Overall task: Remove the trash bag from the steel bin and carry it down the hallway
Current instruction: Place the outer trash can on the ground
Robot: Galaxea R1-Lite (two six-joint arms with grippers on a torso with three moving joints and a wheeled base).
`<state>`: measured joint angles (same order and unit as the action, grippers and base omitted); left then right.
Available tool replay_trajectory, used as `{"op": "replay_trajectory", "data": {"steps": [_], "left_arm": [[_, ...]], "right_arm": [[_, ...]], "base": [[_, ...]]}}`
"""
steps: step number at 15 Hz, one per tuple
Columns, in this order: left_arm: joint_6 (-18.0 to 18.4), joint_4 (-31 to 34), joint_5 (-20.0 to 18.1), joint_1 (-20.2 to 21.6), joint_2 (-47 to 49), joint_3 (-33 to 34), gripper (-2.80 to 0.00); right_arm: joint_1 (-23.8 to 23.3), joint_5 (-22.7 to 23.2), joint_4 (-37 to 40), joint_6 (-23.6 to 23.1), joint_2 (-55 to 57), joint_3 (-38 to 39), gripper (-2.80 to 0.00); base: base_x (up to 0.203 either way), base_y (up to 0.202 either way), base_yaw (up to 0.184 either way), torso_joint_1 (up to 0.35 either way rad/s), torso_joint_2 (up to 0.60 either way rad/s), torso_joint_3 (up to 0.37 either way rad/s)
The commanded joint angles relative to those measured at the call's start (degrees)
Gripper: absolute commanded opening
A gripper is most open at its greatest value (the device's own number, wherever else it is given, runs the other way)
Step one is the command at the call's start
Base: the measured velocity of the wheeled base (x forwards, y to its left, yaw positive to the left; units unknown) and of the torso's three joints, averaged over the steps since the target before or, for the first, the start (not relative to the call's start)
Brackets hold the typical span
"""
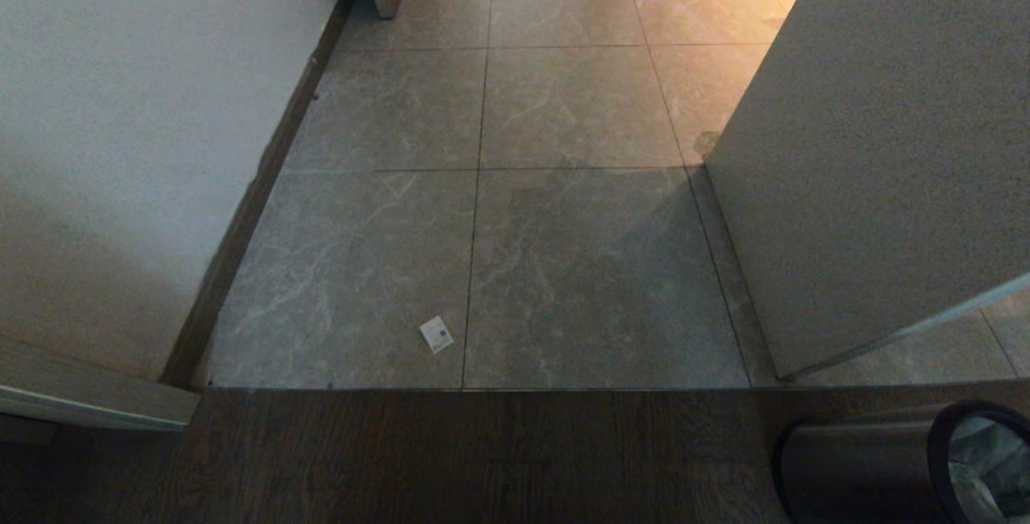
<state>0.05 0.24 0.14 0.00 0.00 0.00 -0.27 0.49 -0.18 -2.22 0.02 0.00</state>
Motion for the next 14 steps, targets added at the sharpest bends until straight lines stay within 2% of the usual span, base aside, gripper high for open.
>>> {"op": "replay_trajectory", "data": {"steps": [1,3,5,7,9,12,14], "left_arm": [[0.0,0.0,0.0,0.0,0.0,0.0,-2.8],[0.0,0.0,0.0,0.0,0.0,0.0,-2.8],[0.0,0.0,0.0,0.0,0.0,0.0,-2.8],[0.0,0.0,0.0,0.0,0.0,0.0,-2.8],[0.0,0.0,0.0,0.0,0.0,0.0,-2.8],[0.0,0.0,0.0,0.0,0.0,0.0,-2.8],[0.0,0.0,0.0,0.0,0.0,0.0,-2.8]], "right_arm": [[0.0,-0.1,0.4,-0.1,0.0,-0.7,-2.8],[0.0,-0.2,3.3,-0.4,0.9,-6.4,-2.8],[0.0,-2.4,13.7,-0.5,3.8,-17.3,-2.8],[0.0,-5.3,24.2,-0.5,12.0,-29.5,-2.8],[-0.1,-7.2,31.0,-0.4,23.1,-38.1,-2.8],[-0.6,-9.7,35.4,-0.1,36.9,-42.5,-2.8],[-0.4,-11.9,34.3,0.5,45.4,-41.9,-2.8]], "base": [[0.0,0.0,0.0,0.002,0.0,-0.037],[0.0,0.0,0.0,0.001,0.0,-0.033],[0.0,0.0,0.0,0.0,0.0,0.0],[0.0,0.0,0.0,0.0,0.0,0.0],[0.0,0.0,0.0,0.0,0.0,0.0],[0.0,0.0,0.0,0.0,0.0,0.0],[0.0,0.0,0.0,0.0,0.0,0.0]]}}
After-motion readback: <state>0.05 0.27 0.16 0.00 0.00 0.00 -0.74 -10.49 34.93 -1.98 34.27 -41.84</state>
